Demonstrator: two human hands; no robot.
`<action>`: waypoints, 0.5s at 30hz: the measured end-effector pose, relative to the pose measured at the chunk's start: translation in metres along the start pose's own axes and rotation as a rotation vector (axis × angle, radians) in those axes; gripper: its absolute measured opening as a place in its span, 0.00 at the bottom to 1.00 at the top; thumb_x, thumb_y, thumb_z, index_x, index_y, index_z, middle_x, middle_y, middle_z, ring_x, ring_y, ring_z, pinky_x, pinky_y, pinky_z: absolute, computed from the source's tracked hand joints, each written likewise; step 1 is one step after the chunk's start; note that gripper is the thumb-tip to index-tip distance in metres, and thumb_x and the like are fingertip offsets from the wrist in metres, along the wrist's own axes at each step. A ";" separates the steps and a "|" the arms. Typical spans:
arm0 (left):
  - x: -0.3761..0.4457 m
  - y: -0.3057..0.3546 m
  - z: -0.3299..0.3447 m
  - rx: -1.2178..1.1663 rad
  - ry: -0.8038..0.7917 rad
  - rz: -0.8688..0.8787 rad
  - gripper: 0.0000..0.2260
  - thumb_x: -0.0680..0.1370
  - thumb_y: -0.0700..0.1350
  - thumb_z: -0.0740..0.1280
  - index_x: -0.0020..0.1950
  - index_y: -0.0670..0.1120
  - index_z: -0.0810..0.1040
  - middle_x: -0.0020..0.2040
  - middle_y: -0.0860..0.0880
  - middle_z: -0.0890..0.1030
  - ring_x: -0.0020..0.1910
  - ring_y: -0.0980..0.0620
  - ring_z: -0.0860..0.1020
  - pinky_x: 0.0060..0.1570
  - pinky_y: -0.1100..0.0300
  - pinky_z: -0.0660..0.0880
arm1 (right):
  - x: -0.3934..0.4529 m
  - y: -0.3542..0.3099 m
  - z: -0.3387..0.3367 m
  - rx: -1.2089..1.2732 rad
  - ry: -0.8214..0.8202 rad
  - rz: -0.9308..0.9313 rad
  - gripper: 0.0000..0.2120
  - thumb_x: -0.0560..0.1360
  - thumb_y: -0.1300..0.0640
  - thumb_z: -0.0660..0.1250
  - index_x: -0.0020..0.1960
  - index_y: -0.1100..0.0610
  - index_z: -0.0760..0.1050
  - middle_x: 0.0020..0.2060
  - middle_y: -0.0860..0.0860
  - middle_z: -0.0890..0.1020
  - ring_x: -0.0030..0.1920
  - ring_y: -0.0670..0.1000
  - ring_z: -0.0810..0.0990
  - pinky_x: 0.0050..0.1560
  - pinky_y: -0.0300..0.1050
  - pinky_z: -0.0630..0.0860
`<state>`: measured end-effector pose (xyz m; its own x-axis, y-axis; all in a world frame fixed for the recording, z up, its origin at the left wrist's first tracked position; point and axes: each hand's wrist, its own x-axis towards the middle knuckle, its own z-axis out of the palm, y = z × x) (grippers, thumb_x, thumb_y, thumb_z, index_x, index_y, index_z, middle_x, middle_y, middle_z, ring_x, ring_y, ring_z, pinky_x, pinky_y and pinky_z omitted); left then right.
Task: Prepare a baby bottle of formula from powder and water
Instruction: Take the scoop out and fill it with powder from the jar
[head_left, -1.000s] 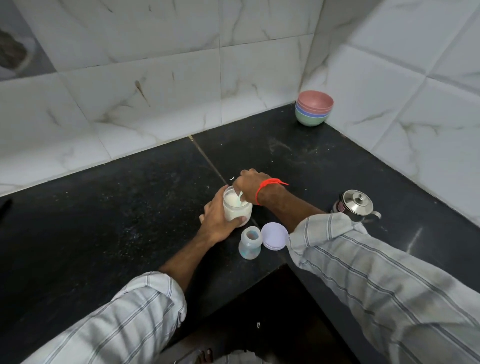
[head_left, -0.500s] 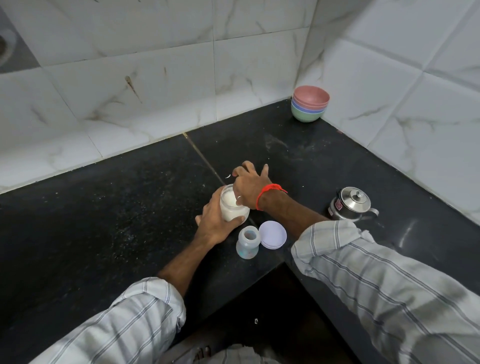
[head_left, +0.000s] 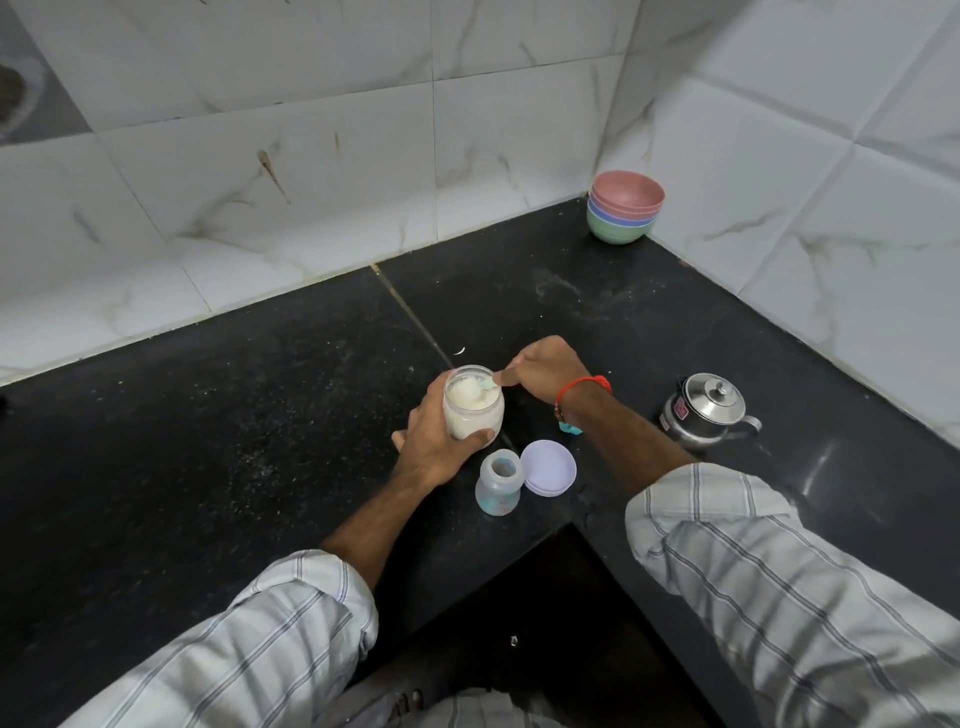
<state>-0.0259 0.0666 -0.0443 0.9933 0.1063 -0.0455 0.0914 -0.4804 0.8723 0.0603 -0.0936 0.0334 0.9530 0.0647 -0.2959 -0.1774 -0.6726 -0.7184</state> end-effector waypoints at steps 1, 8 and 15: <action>0.000 0.000 0.000 -0.003 0.004 0.010 0.37 0.66 0.56 0.78 0.69 0.70 0.62 0.68 0.60 0.72 0.69 0.50 0.70 0.68 0.44 0.69 | -0.001 0.003 0.000 0.037 0.003 -0.011 0.07 0.70 0.58 0.79 0.39 0.59 0.84 0.43 0.55 0.86 0.50 0.55 0.83 0.54 0.48 0.78; 0.002 -0.002 0.002 -0.005 0.010 0.010 0.38 0.68 0.49 0.80 0.72 0.60 0.64 0.68 0.55 0.74 0.68 0.52 0.71 0.63 0.55 0.67 | -0.011 0.006 0.001 0.036 0.010 -0.034 0.10 0.71 0.57 0.79 0.34 0.54 0.80 0.40 0.52 0.84 0.45 0.50 0.81 0.49 0.42 0.74; 0.001 0.000 0.002 0.013 0.011 -0.006 0.38 0.68 0.50 0.80 0.73 0.60 0.64 0.68 0.56 0.73 0.68 0.52 0.70 0.64 0.55 0.66 | -0.012 0.010 0.002 -0.045 0.037 -0.064 0.17 0.72 0.55 0.78 0.29 0.51 0.74 0.42 0.54 0.86 0.45 0.52 0.82 0.47 0.43 0.76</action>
<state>-0.0251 0.0652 -0.0453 0.9919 0.1188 -0.0448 0.0979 -0.4912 0.8655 0.0465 -0.0998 0.0285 0.9707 0.0819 -0.2261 -0.1052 -0.7008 -0.7055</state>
